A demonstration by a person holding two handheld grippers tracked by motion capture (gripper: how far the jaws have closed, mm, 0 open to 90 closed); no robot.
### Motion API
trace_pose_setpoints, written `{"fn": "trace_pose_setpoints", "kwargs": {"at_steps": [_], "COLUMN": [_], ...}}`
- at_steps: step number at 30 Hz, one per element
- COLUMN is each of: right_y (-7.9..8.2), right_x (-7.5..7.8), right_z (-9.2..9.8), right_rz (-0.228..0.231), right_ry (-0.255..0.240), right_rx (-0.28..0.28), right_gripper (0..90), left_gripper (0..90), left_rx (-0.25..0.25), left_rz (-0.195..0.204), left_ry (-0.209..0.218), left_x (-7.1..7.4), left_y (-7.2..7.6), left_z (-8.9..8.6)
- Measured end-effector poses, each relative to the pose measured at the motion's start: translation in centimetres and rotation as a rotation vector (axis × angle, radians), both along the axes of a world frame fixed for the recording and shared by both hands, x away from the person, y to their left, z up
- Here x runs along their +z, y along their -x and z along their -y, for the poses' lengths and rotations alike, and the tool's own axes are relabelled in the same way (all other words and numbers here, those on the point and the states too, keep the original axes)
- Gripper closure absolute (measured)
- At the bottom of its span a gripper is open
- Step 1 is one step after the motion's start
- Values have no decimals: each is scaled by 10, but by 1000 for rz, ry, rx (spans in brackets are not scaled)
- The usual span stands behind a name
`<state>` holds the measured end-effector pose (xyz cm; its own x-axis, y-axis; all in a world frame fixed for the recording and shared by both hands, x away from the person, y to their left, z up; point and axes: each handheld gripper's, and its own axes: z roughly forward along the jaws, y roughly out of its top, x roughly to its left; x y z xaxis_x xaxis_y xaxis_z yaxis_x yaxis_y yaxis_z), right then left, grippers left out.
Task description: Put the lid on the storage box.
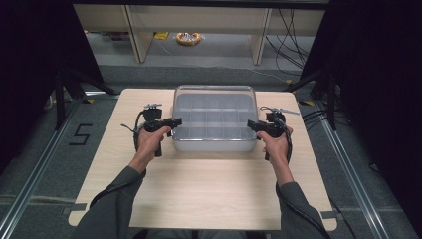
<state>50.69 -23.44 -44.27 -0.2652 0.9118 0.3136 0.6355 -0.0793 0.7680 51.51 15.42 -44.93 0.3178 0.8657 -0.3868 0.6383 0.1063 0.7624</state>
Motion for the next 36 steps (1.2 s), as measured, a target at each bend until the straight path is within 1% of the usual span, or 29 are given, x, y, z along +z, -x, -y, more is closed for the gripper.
{"fn": "trace_pose_setpoints", "kwargs": {"at_steps": [1,2,3,4,6,8,9,10,13,16,17,18,19,20,21,23,24,25,26,27,28,29,30,31,34,35,36], "right_y": [0,0,0,1,1,-1,0,0,1,1,0,0,0,0,1,1,2,2,3,1,2,2,2,2,2,1,2], "right_x": [0,1,1,2,2,1,2,2,2,2,2,2,2,1,3,2,2,2,2,1,1,0,0,0,1,0,1], "right_z": [-1,-3,-3,-5,-5,-4,-5,-7,-10,-11,-10,-10,-11,-12,-13,-15,-18,-19,-18,-15,-17,-17,-17,-15,-14,-14,-13], "right_rz": [-3,-9,-4,-21,-20,6,-7,-9,-1,-8,11,11,15,4,-3,1,-19,-20,-10,15,8,15,7,15,8,13,7], "right_ry": [19,10,17,13,11,40,39,51,46,57,68,68,71,82,67,67,45,44,49,74,63,65,58,70,75,88,74], "right_rx": [-3,-13,-5,-13,-9,5,-3,-9,-20,-30,-13,-13,-10,-27,-26,-35,-64,-64,-66,-39,-48,-50,-52,-40,-33,-35,-23], "right_gripper": [483,479,474,467,464,456,449,440,430,422,410,410,403,396,394,382,378,377,373,369,368,367,366,366,365,369,359], "left_gripper": [522,520,518,514,511,510,508,507,500,495,493,493,491,486,479,468,466,465,461,454,447,442,442,441,432,434,450], "left_rx": [2,0,-2,-3,-1,0,2,3,5,10,9,5,14,10,11,20,23,31,35,39,37,36,38,38,45,41,44], "left_rz": [4,5,9,11,9,11,11,12,16,15,17,15,19,20,23,30,32,33,38,43,47,49,50,49,49,52,64], "left_ry": [1,-5,-7,-9,-12,-14,-15,-16,-21,-26,-27,-34,-27,-38,-44,-43,-43,-38,-41,-43,-50,-50,-50,-48,-54,-88,-94], "left_x": [0,0,0,0,0,0,0,0,0,0,0,0,0,0,0,0,0,-1,-1,-2,-2,-2,-2,-2,-2,-1,-1], "left_y": [0,0,1,1,1,1,1,1,1,2,2,2,2,2,2,3,3,3,4,4,4,5,5,5,6,7,7], "left_z": [0,0,1,1,1,2,2,2,3,5,5,4,6,6,7,9,9,10,11,12,12,13,13,13,13,13,14]}}
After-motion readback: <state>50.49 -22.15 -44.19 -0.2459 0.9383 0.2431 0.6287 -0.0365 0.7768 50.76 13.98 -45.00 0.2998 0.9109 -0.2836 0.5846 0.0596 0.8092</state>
